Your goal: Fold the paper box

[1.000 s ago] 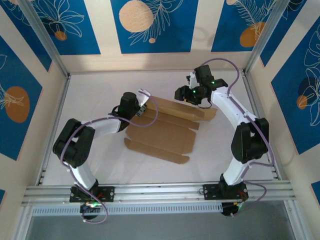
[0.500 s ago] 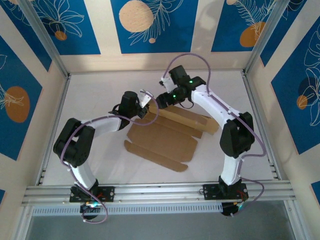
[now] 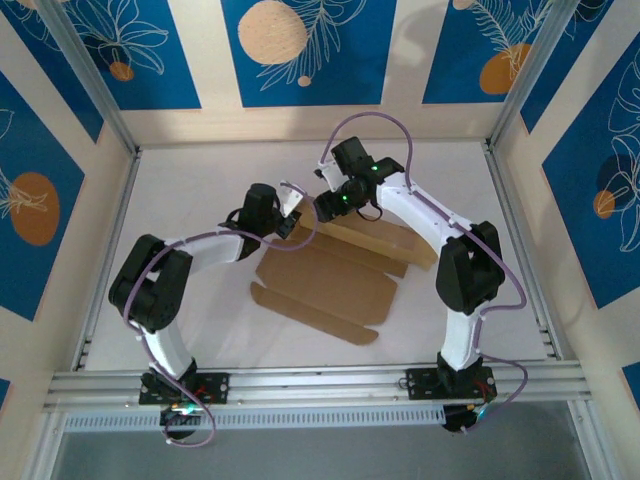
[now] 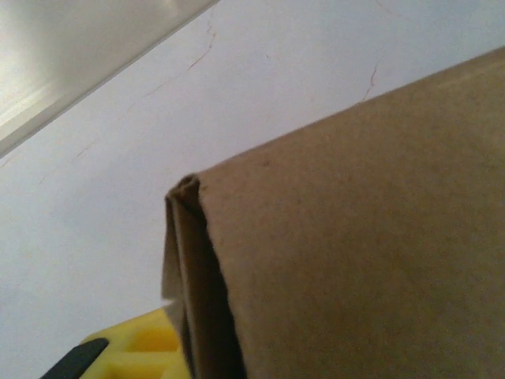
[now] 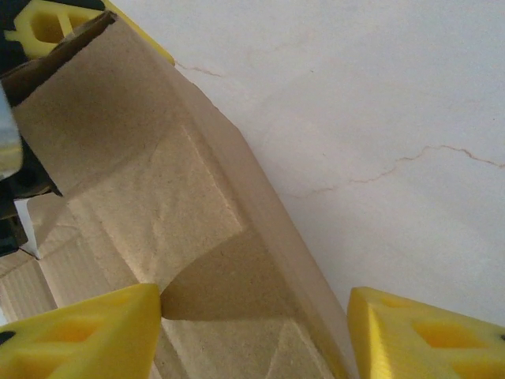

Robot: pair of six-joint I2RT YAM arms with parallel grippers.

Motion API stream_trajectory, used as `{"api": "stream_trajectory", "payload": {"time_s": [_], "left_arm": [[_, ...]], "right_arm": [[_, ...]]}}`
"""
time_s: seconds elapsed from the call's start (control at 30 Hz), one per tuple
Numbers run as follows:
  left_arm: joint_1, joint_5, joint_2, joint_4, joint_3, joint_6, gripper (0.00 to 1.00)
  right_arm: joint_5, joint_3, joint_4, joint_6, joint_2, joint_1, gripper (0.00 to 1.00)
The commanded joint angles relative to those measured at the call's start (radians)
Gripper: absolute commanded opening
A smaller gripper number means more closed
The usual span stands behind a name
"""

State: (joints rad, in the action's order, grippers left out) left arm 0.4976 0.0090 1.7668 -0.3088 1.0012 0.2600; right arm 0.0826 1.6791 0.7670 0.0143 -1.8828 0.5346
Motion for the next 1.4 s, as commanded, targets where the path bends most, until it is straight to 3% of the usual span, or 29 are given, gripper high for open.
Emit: {"api": "stream_trajectory", "payload": {"time_s": [0.0, 0.4, 0.6, 0.83, 0.9, 1.03, 1.27, 1.37], "left_arm": [[-0.006, -0.020, -0.005, 0.000, -0.019, -0.012, 0.31], [-0.027, 0.011, -0.017, 0.003, -0.033, -0.032, 0.40], [-0.010, -0.063, 0.032, -0.017, -0.007, -0.069, 0.25], [0.067, -0.274, 0.080, -0.033, 0.032, -0.027, 0.09], [0.087, -0.364, 0.092, -0.037, 0.045, -0.019, 0.00], [0.113, -0.497, 0.117, -0.048, 0.068, -0.032, 0.00], [0.119, -0.479, 0.109, -0.031, 0.070, -0.118, 0.00], [0.117, -0.491, 0.082, -0.033, 0.044, -0.138, 0.00]], "right_arm": [[0.028, -0.028, 0.048, -0.017, -0.004, -0.008, 0.61], [-0.015, -0.015, 0.054, -0.006, 0.002, -0.012, 0.55], [-0.034, 0.001, 0.062, 0.006, -0.002, -0.009, 0.55], [-0.094, 0.008, 0.063, 0.053, -0.010, -0.001, 0.54], [-0.115, 0.008, 0.063, 0.071, -0.014, -0.001, 0.54], [-0.164, 0.014, 0.062, 0.107, -0.018, -0.001, 0.53], [-0.302, 0.036, 0.063, 0.188, -0.011, -0.049, 0.56], [-0.256, 0.042, 0.067, 0.219, 0.038, -0.076, 0.62]]}}
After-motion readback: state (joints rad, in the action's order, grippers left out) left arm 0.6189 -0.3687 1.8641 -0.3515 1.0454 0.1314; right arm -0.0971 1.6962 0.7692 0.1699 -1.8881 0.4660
